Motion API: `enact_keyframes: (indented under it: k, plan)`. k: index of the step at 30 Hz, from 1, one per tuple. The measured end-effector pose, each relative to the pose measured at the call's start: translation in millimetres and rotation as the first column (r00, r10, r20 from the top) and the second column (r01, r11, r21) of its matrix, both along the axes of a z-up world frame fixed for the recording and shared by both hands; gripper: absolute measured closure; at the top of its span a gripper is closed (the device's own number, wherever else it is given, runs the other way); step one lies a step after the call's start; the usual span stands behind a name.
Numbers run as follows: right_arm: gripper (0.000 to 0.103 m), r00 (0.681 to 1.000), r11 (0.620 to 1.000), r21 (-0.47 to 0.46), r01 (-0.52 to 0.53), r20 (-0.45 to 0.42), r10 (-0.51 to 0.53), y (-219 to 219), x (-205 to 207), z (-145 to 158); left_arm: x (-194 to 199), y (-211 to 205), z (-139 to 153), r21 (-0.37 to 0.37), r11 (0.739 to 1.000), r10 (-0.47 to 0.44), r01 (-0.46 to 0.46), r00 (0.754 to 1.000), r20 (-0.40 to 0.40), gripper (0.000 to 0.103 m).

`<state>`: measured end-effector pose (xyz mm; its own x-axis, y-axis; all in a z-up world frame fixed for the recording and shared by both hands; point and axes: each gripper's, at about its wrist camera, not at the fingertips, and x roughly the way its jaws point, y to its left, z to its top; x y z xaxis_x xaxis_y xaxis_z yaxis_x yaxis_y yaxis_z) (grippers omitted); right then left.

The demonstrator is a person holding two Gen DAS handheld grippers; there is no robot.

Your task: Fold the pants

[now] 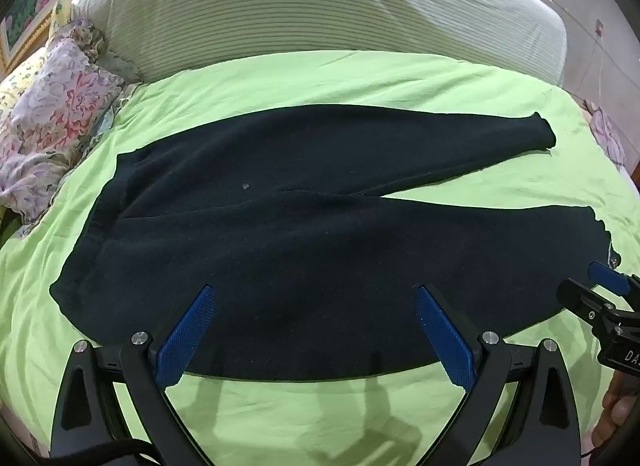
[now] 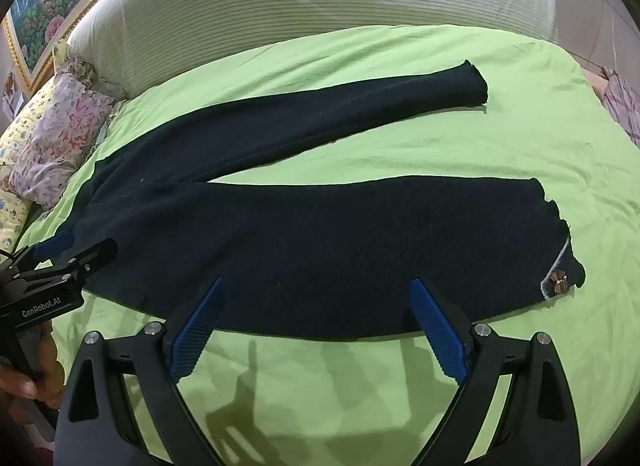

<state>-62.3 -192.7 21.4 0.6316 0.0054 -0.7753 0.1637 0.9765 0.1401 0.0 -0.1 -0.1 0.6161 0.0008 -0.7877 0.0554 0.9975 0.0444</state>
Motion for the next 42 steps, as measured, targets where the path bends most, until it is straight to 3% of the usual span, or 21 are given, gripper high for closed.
enact_keyframes:
  k: [31,39,42]
  plan:
    - [0.01,1.0,1.0,-0.014,-0.002,0.007,0.002,2,2,-4,8,6,-9,-0.018,1.0,0.002,-0.003,0.999,-0.035,0.003]
    - [0.01,1.0,1.0,0.021,0.006,-0.004,-0.006,1,1,-6,5,6,-10,-0.001,1.0,-0.001,0.001,1.0,0.004,0.003]
    - [0.01,1.0,0.999,0.034,0.009,0.0,-0.009,-1,3,-6,6,6,-13,-0.002,1.0,-0.001,0.001,1.0,-0.019,0.003]
